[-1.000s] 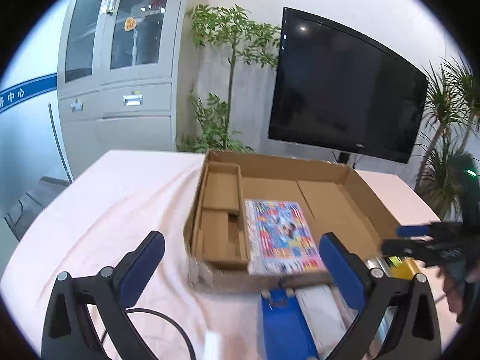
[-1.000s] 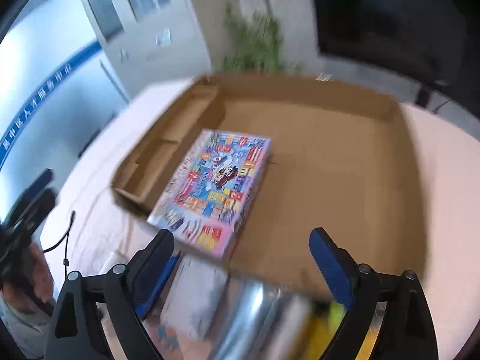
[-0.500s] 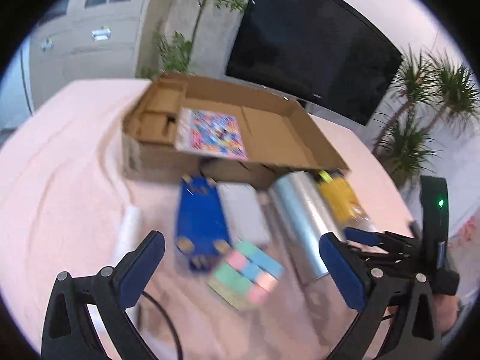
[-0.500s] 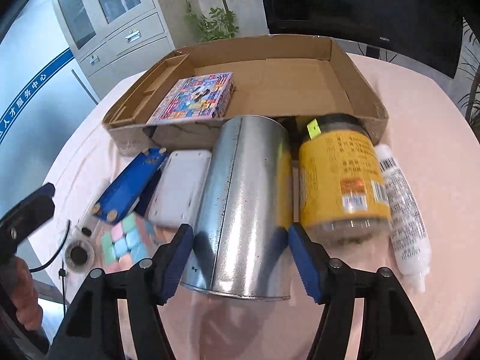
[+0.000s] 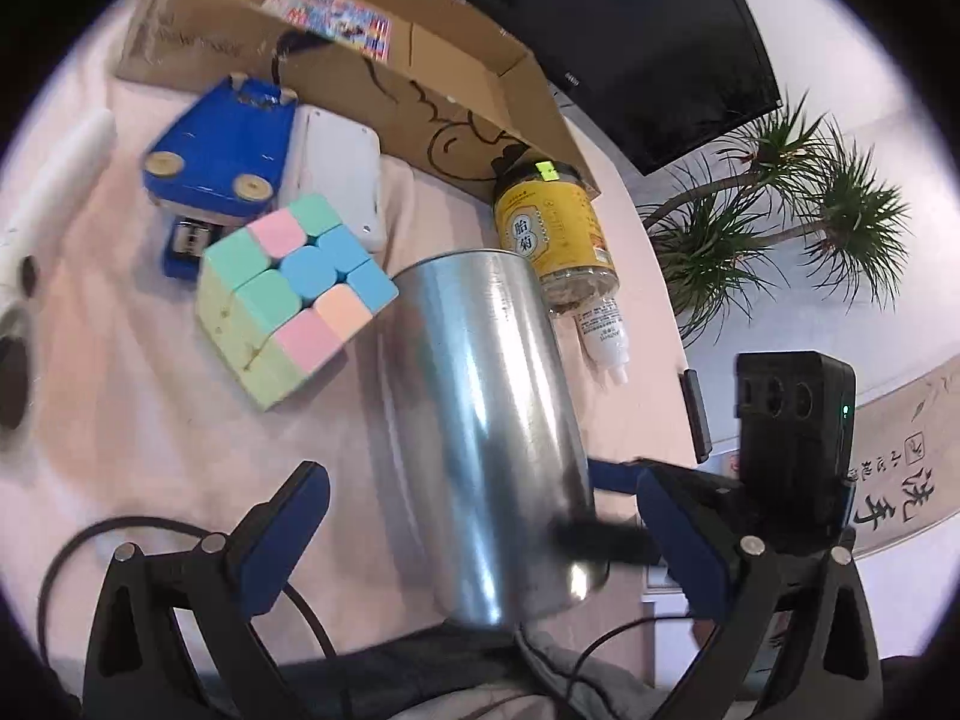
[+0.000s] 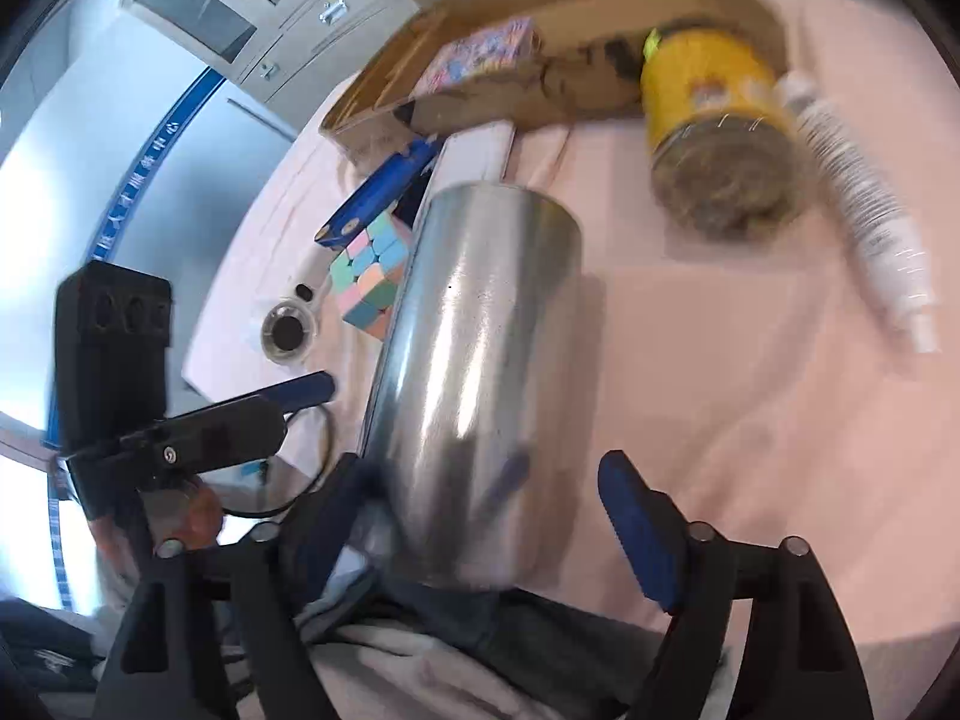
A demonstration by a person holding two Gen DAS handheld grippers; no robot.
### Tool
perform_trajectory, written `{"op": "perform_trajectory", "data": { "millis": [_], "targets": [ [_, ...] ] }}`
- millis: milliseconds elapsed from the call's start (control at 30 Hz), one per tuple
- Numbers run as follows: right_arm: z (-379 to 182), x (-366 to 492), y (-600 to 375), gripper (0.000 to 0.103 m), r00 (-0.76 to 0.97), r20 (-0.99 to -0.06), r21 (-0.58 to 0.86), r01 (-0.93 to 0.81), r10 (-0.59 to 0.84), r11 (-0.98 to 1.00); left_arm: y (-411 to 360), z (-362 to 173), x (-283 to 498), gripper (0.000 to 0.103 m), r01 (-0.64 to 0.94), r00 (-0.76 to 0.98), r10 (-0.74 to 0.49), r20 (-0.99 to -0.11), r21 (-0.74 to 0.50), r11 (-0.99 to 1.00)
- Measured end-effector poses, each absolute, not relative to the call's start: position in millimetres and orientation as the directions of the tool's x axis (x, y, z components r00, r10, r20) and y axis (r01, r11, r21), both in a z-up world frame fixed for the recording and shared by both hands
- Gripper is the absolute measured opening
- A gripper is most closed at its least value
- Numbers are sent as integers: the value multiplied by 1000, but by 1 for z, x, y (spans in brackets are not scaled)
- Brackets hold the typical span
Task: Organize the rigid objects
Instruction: 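Grasp the silver metal can upright with the left gripper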
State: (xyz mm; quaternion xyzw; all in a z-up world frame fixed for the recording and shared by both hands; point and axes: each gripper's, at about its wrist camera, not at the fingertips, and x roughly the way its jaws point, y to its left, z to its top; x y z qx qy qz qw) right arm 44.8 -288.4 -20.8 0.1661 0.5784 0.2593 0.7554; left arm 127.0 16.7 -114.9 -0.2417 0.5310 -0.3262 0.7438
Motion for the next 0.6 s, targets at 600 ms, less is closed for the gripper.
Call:
{"op": "perform_trajectory", "data": {
  "millis": [600],
  "targets": [
    [116, 100, -235, 86, 519, -674, 320, -436, 526, 841, -10, 46, 176, 81, 409, 532, -592, -605, -429, 805]
  ]
}}
